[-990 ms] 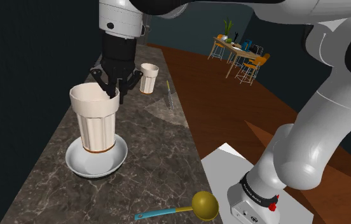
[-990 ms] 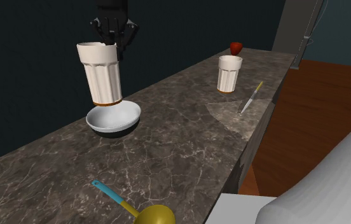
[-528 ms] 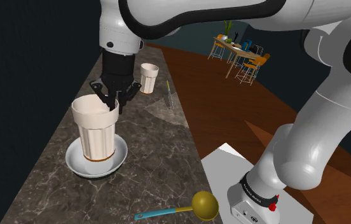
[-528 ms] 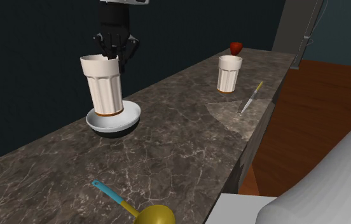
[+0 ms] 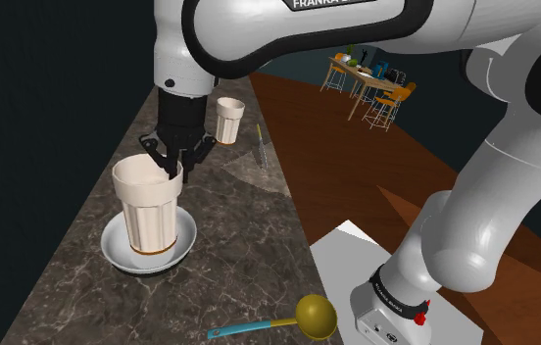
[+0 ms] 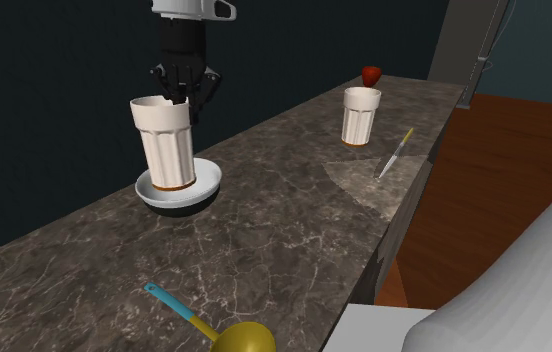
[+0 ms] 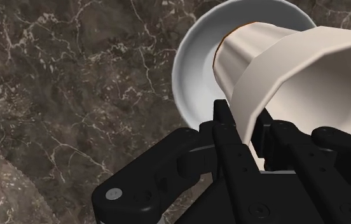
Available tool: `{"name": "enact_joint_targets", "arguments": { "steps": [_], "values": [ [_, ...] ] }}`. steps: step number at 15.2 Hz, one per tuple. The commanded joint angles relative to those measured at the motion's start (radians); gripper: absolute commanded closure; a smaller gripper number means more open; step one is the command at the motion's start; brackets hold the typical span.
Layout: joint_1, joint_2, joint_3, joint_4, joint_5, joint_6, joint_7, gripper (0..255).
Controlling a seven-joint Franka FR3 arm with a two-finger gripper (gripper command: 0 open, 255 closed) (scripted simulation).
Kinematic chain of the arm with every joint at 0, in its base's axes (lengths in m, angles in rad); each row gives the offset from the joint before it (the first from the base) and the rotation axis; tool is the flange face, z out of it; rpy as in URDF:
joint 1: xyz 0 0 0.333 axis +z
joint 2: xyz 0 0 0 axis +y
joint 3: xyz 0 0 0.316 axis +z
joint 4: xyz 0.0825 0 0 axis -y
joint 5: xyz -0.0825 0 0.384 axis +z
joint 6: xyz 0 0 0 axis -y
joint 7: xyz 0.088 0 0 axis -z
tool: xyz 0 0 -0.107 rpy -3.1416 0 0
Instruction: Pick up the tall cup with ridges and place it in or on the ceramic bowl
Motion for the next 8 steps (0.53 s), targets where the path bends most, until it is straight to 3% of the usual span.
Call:
{"name": "enact_joint_targets", "arguments": {
  "steps": [1, 3, 4, 8],
  "values": [
    [0.0, 0.0, 0.0, 0.0, 0.0, 0.001, 0.0, 255],
    [0.0, 0.0, 0.0, 0.0, 0.0, 0.001, 0.0, 255],
    [0.0, 0.0, 0.0, 0.0, 0.0, 0.001, 0.0, 0],
    [0.0, 0.0, 0.0, 0.001, 0.0, 0.0, 0.0, 0]
  ]
}}
